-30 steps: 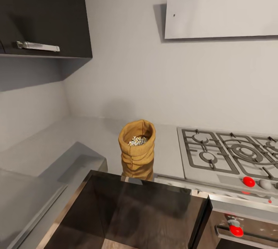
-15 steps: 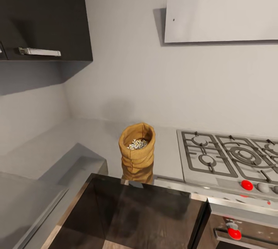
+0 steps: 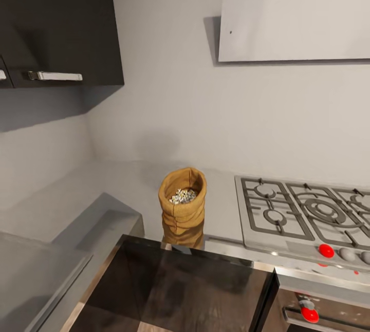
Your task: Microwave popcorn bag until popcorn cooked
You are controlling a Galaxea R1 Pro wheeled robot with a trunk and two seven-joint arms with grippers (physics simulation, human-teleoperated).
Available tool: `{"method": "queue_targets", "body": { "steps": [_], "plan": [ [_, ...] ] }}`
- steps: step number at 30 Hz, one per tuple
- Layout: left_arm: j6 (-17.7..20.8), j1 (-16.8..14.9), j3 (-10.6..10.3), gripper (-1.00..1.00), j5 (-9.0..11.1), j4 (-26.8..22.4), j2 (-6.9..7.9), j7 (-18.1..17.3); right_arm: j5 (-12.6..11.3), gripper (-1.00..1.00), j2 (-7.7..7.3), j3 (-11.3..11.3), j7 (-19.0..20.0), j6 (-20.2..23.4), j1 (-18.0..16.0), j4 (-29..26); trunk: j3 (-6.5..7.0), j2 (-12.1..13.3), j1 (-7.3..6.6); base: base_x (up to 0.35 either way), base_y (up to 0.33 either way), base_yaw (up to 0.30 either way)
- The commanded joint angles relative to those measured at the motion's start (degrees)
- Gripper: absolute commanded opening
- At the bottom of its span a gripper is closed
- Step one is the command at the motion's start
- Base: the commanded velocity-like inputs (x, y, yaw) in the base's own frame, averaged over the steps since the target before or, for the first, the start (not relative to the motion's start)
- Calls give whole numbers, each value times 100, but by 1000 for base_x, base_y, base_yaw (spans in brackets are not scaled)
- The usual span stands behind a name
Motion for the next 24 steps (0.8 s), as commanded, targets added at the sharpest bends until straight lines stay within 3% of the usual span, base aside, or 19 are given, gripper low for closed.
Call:
{"method": "queue_targets", "body": {
  "steps": [1,10,24],
  "plan": [
    [-8,1,-6,100,35,-4,-2,-10,56,100,-3,-50,7,-34,-8,18,13,38,-22,0,0,0],
    [-11,-2,-6,100,38,-3,1,-2,52,100,15,-49,10,-27,-3,18,175,399,-220,0,0,0],
    [-13,1,19,100,62,-2,1,-1,47,100,16,-48,16,-17,-4,18,175,399,-220,0,0,0]
  ]
}}
